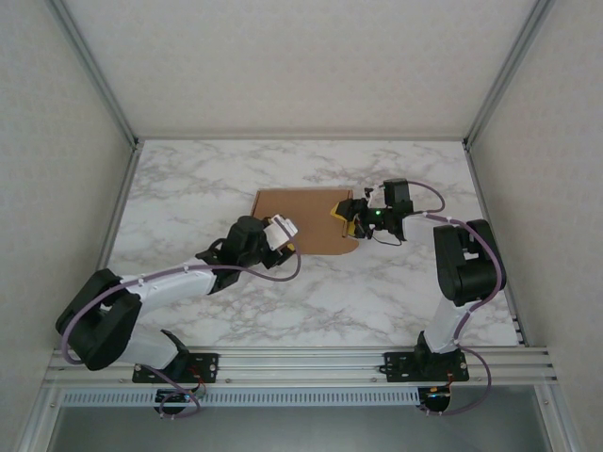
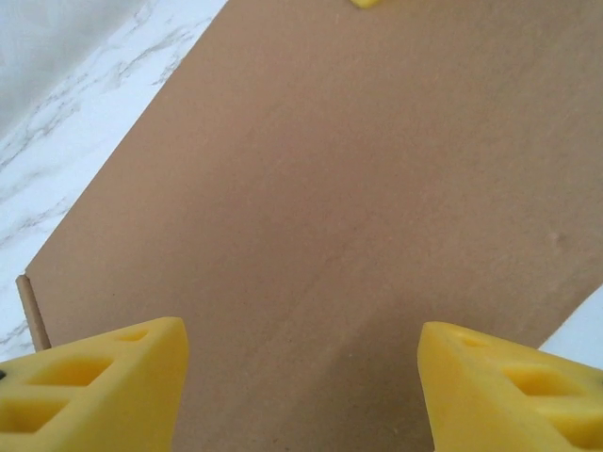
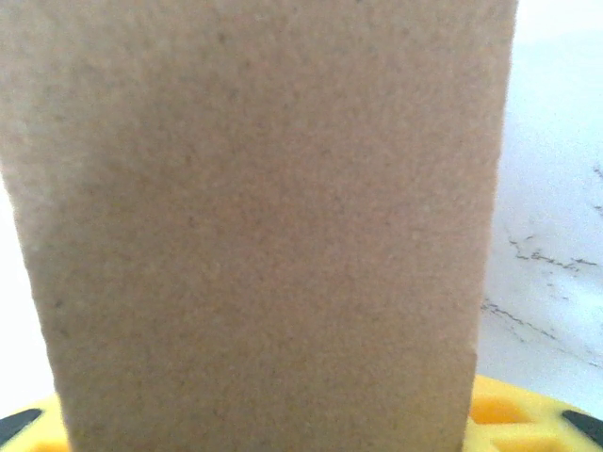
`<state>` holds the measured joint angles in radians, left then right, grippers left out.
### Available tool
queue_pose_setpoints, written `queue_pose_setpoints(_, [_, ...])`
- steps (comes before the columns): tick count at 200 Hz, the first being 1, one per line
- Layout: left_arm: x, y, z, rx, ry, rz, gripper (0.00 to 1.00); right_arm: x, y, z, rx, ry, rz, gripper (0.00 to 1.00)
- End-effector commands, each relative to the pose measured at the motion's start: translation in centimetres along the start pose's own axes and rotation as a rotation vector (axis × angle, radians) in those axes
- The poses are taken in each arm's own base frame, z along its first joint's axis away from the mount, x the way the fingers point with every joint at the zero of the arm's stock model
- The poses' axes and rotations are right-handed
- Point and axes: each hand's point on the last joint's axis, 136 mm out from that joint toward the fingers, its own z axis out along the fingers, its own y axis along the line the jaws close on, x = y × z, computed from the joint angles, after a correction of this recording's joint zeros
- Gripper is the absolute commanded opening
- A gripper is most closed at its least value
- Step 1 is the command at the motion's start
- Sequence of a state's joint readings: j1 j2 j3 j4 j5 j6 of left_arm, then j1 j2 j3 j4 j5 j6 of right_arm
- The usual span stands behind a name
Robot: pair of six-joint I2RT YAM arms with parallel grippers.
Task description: Fold the paper box
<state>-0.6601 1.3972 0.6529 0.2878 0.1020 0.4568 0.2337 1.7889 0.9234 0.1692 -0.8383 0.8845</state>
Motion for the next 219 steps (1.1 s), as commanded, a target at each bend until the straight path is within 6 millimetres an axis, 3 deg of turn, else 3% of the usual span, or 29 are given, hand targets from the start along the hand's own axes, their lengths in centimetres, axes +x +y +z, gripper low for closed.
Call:
queue_pose_setpoints(1, [0.6, 1.0, 0.7, -0.068, 0.022, 0.038, 0.66, 1.6, -1.9, 0.3, 0.060, 0.027, 0.074, 0.46])
queue_pose_setpoints(73, [1.3, -0.7, 3.6, -0.057, 0.047, 0.092, 0.67, 2.2, -1.1, 0.5, 0.027, 0.048, 0.075, 0.46])
queue_pose_setpoints(110, [0.3, 2.4, 4.4, -0.282, 0.010, 0.099, 0.66, 3.5, -0.3, 1.2, 0.014, 0.085, 0.061, 0.47])
queue_pose_setpoints(154, [-1.3, 4.1, 4.4, -0.432, -0.042, 0.121, 0.64, 4.7, 0.3, 1.9, -0.010, 0.132, 0.062, 0.47])
queue_pose_setpoints(175, [-1.1, 3.5, 4.4, -0.394, -0.035, 0.147, 0.65, 4.8, 0.5, 1.7, -0.020, 0.132, 0.071, 0.46])
queue_pose_setpoints(219, [-0.1, 0.0, 3.5, -0.186, -0.023, 0.280, 0.67, 5.2, 1.1, 1.3, -0.045, 0.130, 0.089, 0.46])
